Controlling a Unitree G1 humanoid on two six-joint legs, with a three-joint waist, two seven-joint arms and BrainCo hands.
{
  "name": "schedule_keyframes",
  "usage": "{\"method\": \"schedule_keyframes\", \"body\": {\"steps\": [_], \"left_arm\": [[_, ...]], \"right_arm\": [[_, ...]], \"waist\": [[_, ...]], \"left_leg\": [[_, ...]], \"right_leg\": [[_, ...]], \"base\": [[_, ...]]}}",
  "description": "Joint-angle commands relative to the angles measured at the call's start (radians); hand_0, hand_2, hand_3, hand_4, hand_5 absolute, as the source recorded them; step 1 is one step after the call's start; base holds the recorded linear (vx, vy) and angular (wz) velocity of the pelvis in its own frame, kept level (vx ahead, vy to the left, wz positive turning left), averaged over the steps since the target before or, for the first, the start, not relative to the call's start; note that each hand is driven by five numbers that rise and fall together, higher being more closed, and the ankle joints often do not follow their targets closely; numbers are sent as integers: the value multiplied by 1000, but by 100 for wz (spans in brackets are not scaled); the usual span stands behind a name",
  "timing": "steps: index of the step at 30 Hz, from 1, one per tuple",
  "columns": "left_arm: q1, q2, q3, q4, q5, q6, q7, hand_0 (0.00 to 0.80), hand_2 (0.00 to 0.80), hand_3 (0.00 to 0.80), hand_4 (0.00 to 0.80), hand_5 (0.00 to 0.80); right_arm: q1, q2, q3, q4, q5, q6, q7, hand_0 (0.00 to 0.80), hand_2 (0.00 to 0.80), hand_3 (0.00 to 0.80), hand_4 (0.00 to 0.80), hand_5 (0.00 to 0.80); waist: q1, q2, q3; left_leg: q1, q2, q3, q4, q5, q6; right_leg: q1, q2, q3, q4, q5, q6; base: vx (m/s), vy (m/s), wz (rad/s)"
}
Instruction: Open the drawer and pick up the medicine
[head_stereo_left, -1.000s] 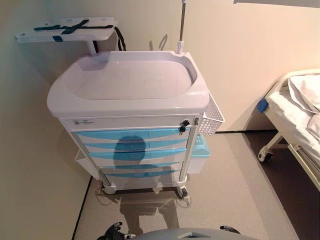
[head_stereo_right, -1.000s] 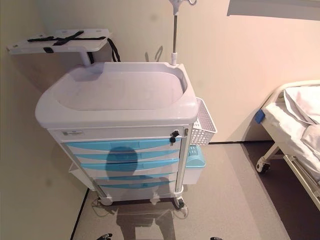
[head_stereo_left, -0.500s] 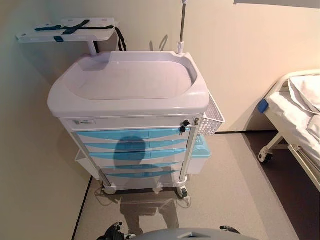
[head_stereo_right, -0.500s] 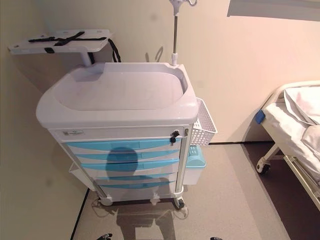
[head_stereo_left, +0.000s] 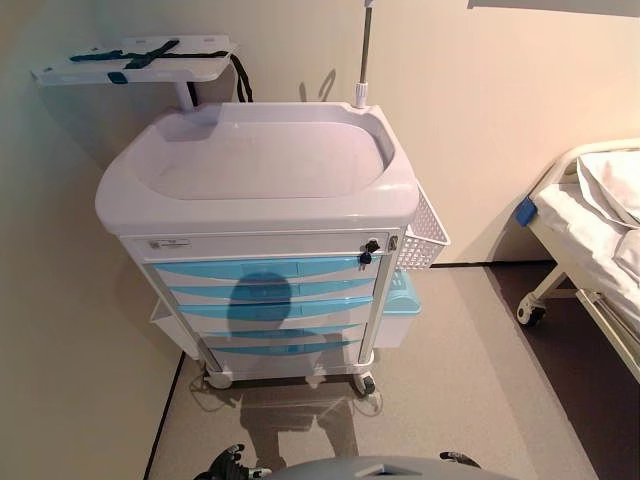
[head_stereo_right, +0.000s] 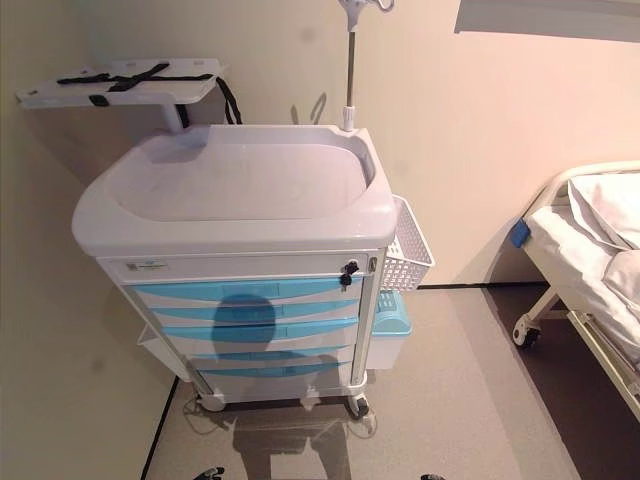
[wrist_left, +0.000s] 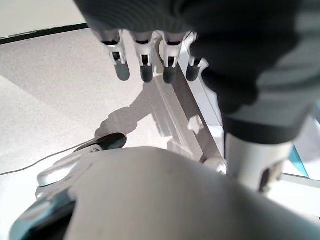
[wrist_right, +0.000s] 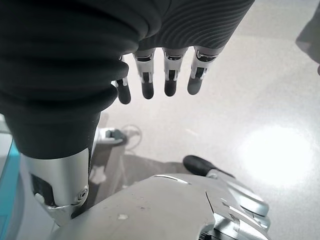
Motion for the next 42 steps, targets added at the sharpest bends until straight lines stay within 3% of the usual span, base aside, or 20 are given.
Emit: {"method": "schedule_keyframes", "body": {"steps": [1, 10, 18, 26, 35, 39, 42], "left_arm": [[-62, -25, 18, 68, -12, -24, 11, 0, 0, 0, 0, 0], [-78, -10, 21, 56, -31, -22, 13, 0, 0, 0, 0, 0], [-148, 21, 8, -7, -93, -34, 46, 0, 0, 0, 0, 0], [-180, 41, -11, -58, -130, -40, 73, 0, 0, 0, 0, 0], [-207, 64, 30, -108, -239, -71, 124, 0, 0, 0, 0, 0], [-242, 75, 38, -216, -310, -103, 151, 0, 0, 0, 0, 0], [-299, 72, 55, -348, -466, -142, 155, 0, 0, 0, 0, 0]], "right_arm": [[-63, 14, 18, 44, -9, -27, -3, 0, 0, 0, 0, 0], [-86, 4, 24, 23, -4, -24, -2, 0, 0, 0, 0, 0], [-158, -20, 42, -38, 53, -40, -13, 0, 0, 0, 0, 0], [-202, -46, 15, -63, 108, -57, -49, 0, 0, 0, 0, 0], [-237, -83, -20, -92, 151, -88, -90, 0, 0, 0, 0, 0], [-237, -94, -25, -101, 154, -95, -101, 0, 0, 0, 0, 0], [-237, -99, -25, -125, 161, -99, -105, 0, 0, 0, 0, 0]], "waist": [[17, -39, 37], [24, -46, 100], [29, -53, 226], [24, -45, 256], [19, -50, 265], [12, -57, 266], [4, -67, 260]], "left_leg": [[5, -66, -4, 2, -67, 49], [-60, -83, -11, 56, -72, 74], [-313, -135, -1, 278, -97, 91], [-508, -132, 11, 420, -116, 94], [-748, -129, 5, 621, -161, 97], [-823, -126, 7, 680, -176, 99], [-870, -122, 9, 706, -185, 100]], "right_leg": [[-52, -27, -16, 26, 39, 76], [-148, -45, -6, 149, 11, 69], [-391, -73, 17, 347, -13, 49], [-577, -86, 37, 474, -38, 38], [-793, -99, 36, 644, -75, 32], [-872, -104, 33, 703, -88, 32], [-916, -106, 35, 720, -88, 35]], "base": [[-2, 30, 0], [-39, 21, 0], [-165, 42, 5], [-114, 14, 5], [-75, -3, 3], [-52, 20, 6], [-31, 18, 2]]}}
